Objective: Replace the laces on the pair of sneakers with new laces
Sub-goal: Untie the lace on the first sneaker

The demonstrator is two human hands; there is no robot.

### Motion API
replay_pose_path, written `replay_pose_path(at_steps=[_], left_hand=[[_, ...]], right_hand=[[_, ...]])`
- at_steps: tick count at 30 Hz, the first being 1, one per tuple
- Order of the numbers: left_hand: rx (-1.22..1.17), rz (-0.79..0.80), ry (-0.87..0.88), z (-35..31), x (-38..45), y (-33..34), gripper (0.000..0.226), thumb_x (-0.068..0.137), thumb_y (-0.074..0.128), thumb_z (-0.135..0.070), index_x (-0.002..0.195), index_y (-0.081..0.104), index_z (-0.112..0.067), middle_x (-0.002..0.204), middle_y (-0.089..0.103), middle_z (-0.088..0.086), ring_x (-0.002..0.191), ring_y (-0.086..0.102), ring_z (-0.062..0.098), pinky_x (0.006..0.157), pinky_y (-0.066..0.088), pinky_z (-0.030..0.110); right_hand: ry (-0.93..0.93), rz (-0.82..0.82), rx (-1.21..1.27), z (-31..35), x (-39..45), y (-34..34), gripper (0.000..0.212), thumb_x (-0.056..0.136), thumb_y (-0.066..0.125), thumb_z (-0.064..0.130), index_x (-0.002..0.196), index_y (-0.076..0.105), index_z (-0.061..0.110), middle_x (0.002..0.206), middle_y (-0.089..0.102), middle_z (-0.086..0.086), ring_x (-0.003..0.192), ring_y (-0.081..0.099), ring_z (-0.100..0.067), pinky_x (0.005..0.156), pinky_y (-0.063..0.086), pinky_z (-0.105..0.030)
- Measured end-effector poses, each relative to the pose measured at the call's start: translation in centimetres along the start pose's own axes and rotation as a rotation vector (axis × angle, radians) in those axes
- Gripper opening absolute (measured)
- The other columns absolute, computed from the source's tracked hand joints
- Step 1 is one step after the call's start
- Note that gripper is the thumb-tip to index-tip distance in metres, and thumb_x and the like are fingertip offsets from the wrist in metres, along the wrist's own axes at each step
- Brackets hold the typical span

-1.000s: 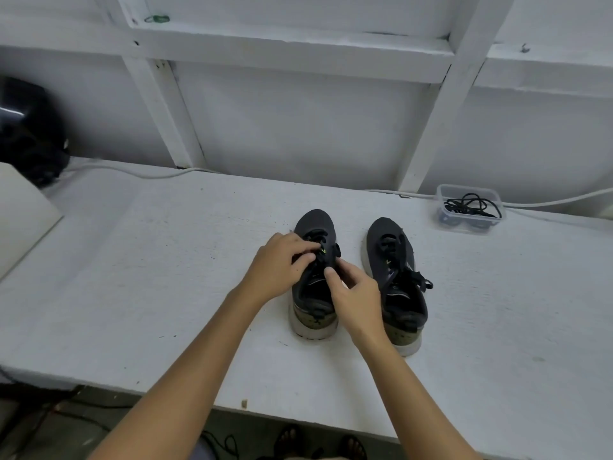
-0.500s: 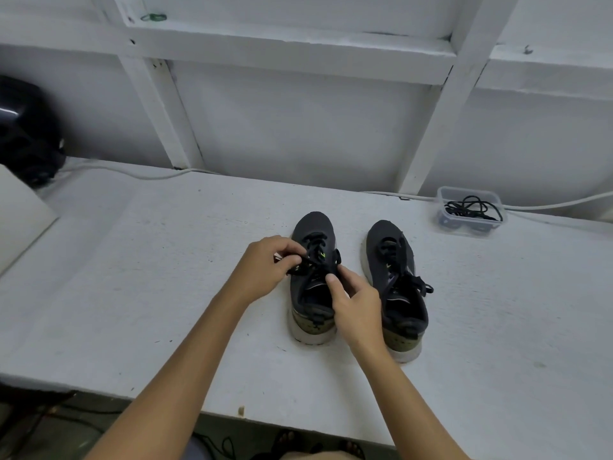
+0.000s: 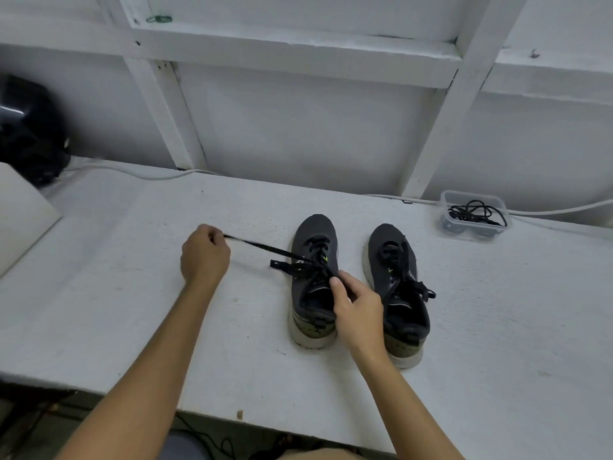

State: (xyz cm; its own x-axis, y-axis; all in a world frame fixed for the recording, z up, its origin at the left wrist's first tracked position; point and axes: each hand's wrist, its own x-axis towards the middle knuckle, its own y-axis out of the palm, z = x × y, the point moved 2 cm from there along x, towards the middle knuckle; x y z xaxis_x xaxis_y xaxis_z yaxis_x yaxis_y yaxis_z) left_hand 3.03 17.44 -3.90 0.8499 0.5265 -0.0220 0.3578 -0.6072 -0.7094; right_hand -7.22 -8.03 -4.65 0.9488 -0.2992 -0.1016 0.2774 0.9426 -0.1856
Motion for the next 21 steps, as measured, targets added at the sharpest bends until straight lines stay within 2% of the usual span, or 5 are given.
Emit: replay_pose_path(at_steps=[4, 7, 10, 18, 21], left_hand=[[0.068, 0.237, 0.362, -0.4, -1.4, 1.0, 0.03, 0.1, 0.059, -0.028, 0.128, 0.065, -0.02, 0.13, 0.062, 0.002, 0.121, 0.056, 0.022, 0.1, 0.045, 0.033], [-0.1, 0.486, 0.578, -3.8, -4.8, 2.1, 0.027, 0.1, 0.06, -0.028, 0.126, 0.068, -0.029, 0.122, 0.064, -0.017, 0.112, 0.056, -0.003, 0.092, 0.038, 0.008], [-0.08, 0.61, 0.678, -5.6, -6.3, 3.8, 0.026, 0.099, 0.061, -0.026, 0.123, 0.07, -0.031, 0.116, 0.064, -0.022, 0.112, 0.055, 0.001, 0.095, 0.042, 0.015], [0.054, 0.518, 0.699, -5.7, -5.5, 3.9, 0.011, 0.102, 0.052, -0.02, 0.101, 0.062, -0.024, 0.092, 0.056, -0.016, 0.093, 0.053, 0.013, 0.083, 0.048, 0.037], [0.058, 0.281, 0.609, -6.1, -4.7, 3.5, 0.014, 0.104, 0.046, -0.019, 0.105, 0.059, -0.015, 0.099, 0.057, -0.007, 0.095, 0.055, 0.019, 0.084, 0.049, 0.044]], right_hand=[[-0.031, 0.009, 0.001, 0.2, -0.1, 0.1, 0.015, 0.1, 0.061, 0.02, 0.088, 0.07, 0.023, 0.097, 0.069, 0.006, 0.083, 0.064, -0.015, 0.078, 0.052, -0.022], [-0.031, 0.015, -0.012, 0.4, 0.0, 0.0, 0.024, 0.1, 0.061, 0.021, 0.085, 0.071, 0.038, 0.092, 0.073, 0.019, 0.086, 0.066, -0.001, 0.082, 0.053, -0.02], [-0.048, 0.02, -0.026, 0.5, 0.0, 0.0, 0.026, 0.1, 0.061, 0.02, 0.086, 0.069, 0.04, 0.089, 0.071, 0.025, 0.09, 0.065, 0.002, 0.081, 0.05, -0.013], [-0.045, 0.007, -0.032, 0.5, -0.1, 0.0, 0.015, 0.1, 0.061, 0.018, 0.097, 0.076, 0.023, 0.086, 0.071, 0.026, 0.087, 0.064, 0.006, 0.076, 0.045, -0.006], [-0.03, 0.002, -0.055, 0.4, 0.1, 0.0, 0.016, 0.1, 0.062, 0.02, 0.104, 0.077, 0.021, 0.088, 0.07, 0.029, 0.093, 0.063, 0.01, 0.079, 0.043, -0.002]])
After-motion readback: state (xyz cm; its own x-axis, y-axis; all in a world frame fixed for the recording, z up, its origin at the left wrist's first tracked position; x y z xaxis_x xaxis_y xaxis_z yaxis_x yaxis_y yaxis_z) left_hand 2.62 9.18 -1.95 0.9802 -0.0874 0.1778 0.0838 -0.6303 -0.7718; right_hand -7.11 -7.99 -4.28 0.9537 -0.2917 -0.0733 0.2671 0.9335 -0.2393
